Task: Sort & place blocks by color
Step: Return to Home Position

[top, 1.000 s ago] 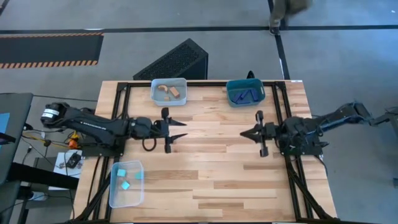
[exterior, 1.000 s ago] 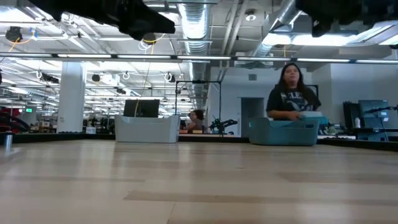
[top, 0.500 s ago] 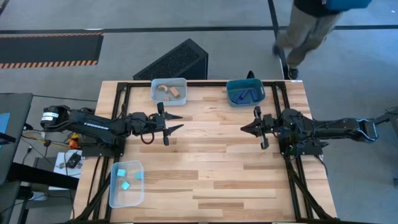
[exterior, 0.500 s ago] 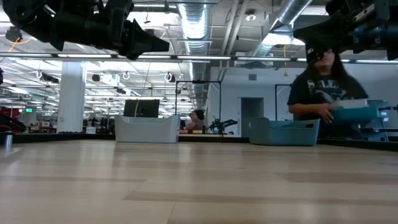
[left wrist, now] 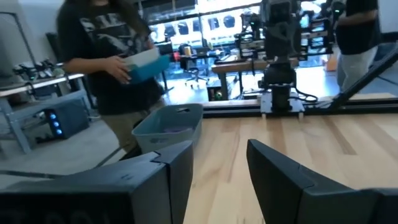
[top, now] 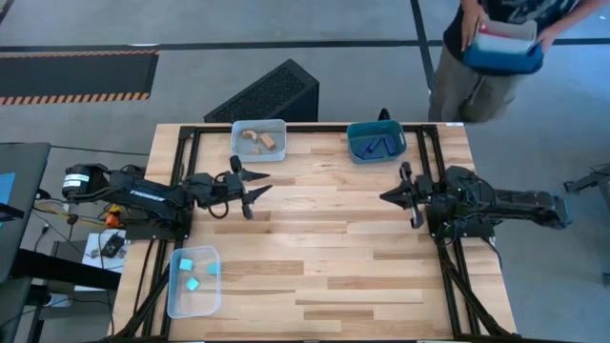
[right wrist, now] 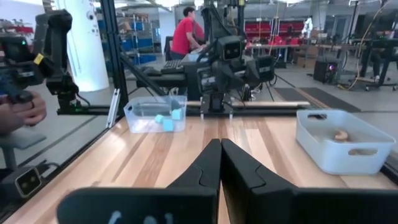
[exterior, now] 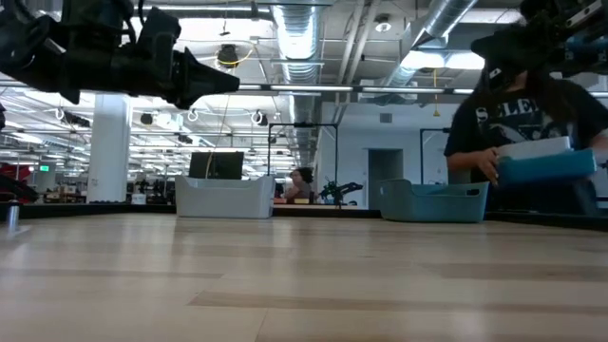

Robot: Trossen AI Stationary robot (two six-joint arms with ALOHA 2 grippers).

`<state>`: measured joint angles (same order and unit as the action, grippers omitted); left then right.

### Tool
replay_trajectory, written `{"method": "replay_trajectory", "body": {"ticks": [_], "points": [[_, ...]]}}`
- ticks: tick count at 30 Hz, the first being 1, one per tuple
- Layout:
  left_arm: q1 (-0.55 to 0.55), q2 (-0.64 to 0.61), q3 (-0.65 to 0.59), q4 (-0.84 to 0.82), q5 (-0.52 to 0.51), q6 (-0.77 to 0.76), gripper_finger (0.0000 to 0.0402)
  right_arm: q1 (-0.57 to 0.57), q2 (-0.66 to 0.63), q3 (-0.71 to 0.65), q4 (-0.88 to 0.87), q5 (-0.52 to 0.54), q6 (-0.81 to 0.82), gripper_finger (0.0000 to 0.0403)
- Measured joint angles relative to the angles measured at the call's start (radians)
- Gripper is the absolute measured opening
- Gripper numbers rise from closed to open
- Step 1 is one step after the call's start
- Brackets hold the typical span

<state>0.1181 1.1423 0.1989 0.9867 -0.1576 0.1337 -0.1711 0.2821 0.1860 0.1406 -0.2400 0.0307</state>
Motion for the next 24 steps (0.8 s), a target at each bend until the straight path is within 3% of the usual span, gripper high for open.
{"method": "replay_trajectory", "body": {"ticks": [13, 24], "points": [[0.058, -0.216, -0.159, 0.034, 0.022, -0.068, 0.0141, -0.021, -0.272, -0.146, -0.085, 0.004, 0.071, 0.0032], [0.060, -0.400, -0.189, -0.047, 0.040, -0.044, 0.0141, -0.053, -0.280, -0.161, -0.107, 0.003, 0.078, 0.0032]]}}
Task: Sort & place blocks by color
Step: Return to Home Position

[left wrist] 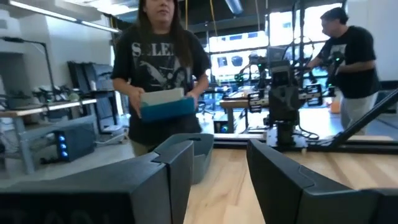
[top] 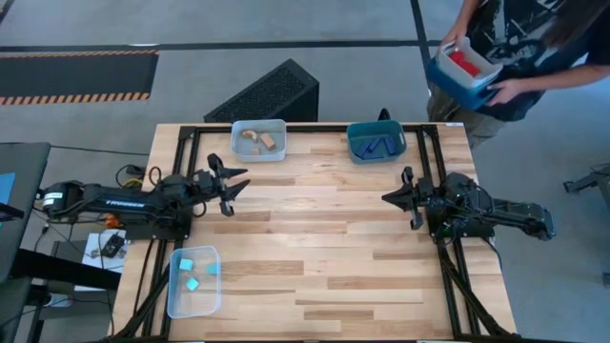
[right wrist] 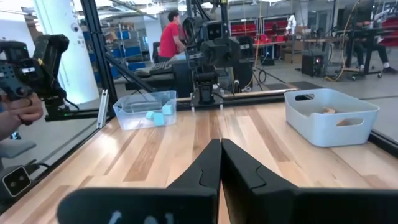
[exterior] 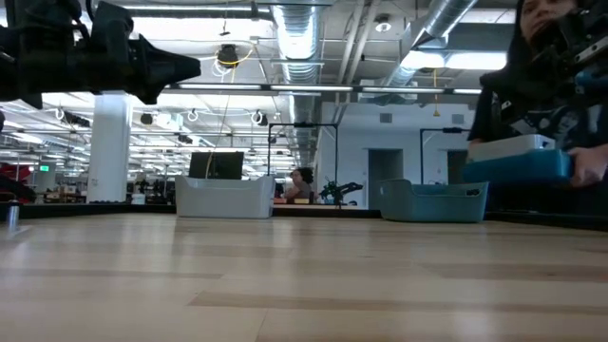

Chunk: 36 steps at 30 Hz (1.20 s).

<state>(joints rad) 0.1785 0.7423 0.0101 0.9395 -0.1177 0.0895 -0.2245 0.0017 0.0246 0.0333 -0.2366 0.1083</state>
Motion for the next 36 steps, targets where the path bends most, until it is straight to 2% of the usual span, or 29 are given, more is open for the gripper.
{"method": "replay_trajectory", "body": {"ticks": [7, 14, 20, 25, 32, 36], "points": [[0.000, -0.189, -0.001, -0.189, -0.050, 0.021, 0.0141, 0.002, 0.000, 0.002, -0.024, -0.002, 0.007, 0.0032], [0.000, -0.461, -0.002, -0.461, -0.056, 0.021, 0.0141, 0.002, 0.000, 0.002, -0.029, -0.004, -0.001, 0.0032], [0.000, -0.727, -0.003, -0.728, -0.112, 0.022, 0.0139, 0.002, 0.000, 0.002, -0.030, -0.003, -0.004, 0.0032], [-0.001, -0.724, 0.002, -0.798, -0.156, 0.012, 0.0109, 0.000, 0.004, 0.002, -0.032, -0.002, -0.012, 0.0032], [-0.001, -0.738, -0.002, -0.872, -0.152, -0.015, 0.0013, -0.001, 0.018, 0.001, -0.034, 0.044, -0.041, 0.0032], [-0.001, -0.738, -0.003, -0.872, -0.125, -0.013, 0.0008, -0.001, 0.019, 0.001, -0.037, 0.062, -0.053, 0.0032]]}}
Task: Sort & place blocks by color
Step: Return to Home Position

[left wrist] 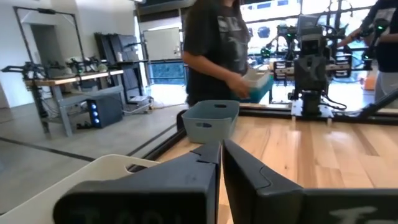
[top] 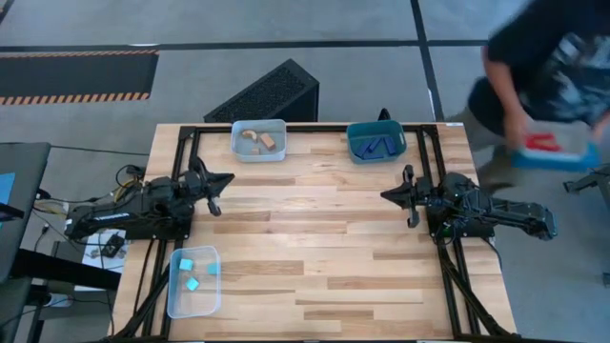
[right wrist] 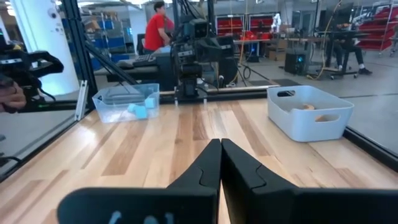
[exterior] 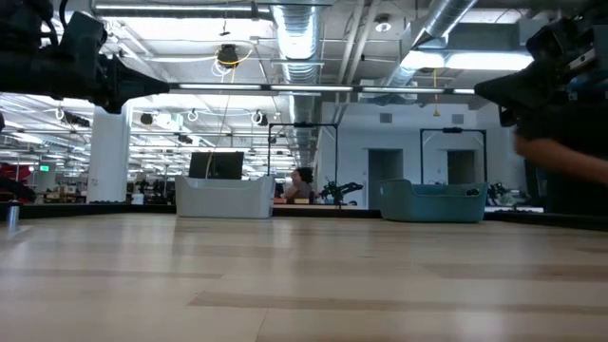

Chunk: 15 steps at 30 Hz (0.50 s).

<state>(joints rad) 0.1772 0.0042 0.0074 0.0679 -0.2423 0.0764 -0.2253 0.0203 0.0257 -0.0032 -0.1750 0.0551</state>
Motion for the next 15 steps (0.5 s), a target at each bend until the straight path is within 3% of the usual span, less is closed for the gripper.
{"method": "replay_trajectory", "body": {"ticks": [15], "points": [[0.000, 0.003, -0.001, 0.000, 0.011, 0.014, 0.0007, 0.000, 0.000, 0.000, -0.003, 0.001, -0.003, 0.0034]]}}
